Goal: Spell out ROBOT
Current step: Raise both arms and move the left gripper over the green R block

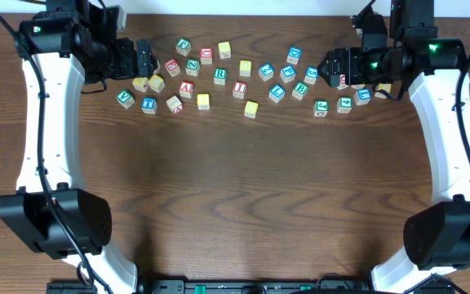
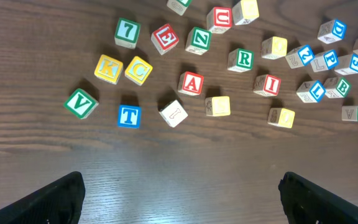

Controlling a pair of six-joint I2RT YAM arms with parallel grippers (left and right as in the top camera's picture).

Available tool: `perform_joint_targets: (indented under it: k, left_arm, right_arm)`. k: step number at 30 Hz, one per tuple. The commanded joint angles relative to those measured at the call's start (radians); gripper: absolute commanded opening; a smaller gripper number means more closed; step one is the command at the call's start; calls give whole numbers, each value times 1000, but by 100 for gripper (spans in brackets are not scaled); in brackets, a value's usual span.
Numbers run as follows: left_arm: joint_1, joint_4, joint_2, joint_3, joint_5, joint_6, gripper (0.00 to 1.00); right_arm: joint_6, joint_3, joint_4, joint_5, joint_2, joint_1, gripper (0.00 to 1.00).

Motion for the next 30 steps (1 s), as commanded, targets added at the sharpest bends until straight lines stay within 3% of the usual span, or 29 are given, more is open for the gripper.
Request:
perform_joint_targets:
  k: [1, 4, 12, 22, 30]
  left_arm:
    - [-5, 24, -2, 21, 17, 9, 99]
    - [-32, 60, -2, 21, -5, 0, 100]
    - [-184, 161, 44, 29, -268, -111, 98]
    - [-309, 315, 221, 43, -288, -175, 89]
    - [-394, 423, 324, 43, -408, -174, 84]
  right_arm:
    - [-5, 23, -2, -20, 7, -5, 99]
    - [-5, 23, -2, -20, 7, -5, 99]
    - [-5, 23, -13, -20, 7, -4, 99]
    - [-5, 23, -28, -20, 7, -4, 99]
    - [-5, 23, -28, -20, 7, -4, 99]
